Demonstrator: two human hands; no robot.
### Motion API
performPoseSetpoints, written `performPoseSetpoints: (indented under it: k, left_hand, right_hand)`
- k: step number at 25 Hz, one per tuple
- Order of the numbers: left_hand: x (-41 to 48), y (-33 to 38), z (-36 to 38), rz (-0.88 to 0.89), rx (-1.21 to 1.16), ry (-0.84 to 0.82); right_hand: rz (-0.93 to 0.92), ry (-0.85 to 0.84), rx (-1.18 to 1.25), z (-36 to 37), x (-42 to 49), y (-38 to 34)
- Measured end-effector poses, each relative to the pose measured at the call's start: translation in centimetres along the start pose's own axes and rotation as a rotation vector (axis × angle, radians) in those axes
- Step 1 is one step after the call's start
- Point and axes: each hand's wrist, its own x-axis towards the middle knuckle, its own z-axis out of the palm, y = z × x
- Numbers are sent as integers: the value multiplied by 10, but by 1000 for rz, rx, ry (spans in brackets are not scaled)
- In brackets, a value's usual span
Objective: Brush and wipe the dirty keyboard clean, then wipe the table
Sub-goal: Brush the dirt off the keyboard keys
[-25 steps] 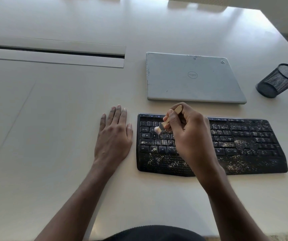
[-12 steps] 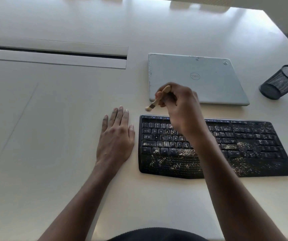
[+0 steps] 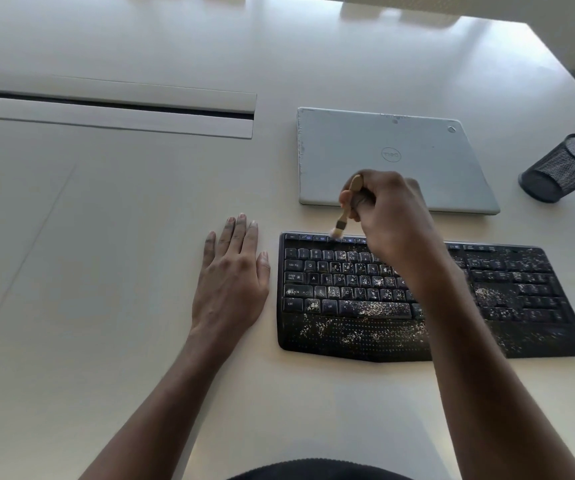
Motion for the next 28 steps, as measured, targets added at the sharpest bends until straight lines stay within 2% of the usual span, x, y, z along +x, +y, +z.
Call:
performPoseSetpoints:
  k: [5, 12, 15, 18, 21, 25, 28]
  left_hand:
    - [0, -1, 0, 9, 3, 0]
    - [0, 0, 2, 7, -1, 4]
    - [0, -1, 2, 9, 3, 5]
    - [0, -2, 1, 14, 2, 8]
    - [0, 0, 1, 10, 1, 1]
    - [0, 1, 0, 5, -1, 1]
    - [0, 1, -1, 5, 4, -1]
  right_hand:
    - [-170, -126, 117, 24, -11, -25]
    - [22, -124, 31, -7, -19, -4]
    - [-87, -81, 66, -3, -20, -16]
    - [-197, -133, 74, 16, -16, -26]
    - [-153, -181, 51, 20, -14, -21]
    - [-68, -136, -71, 2, -19, -8]
    - [-130, -100, 73, 1, -28, -17]
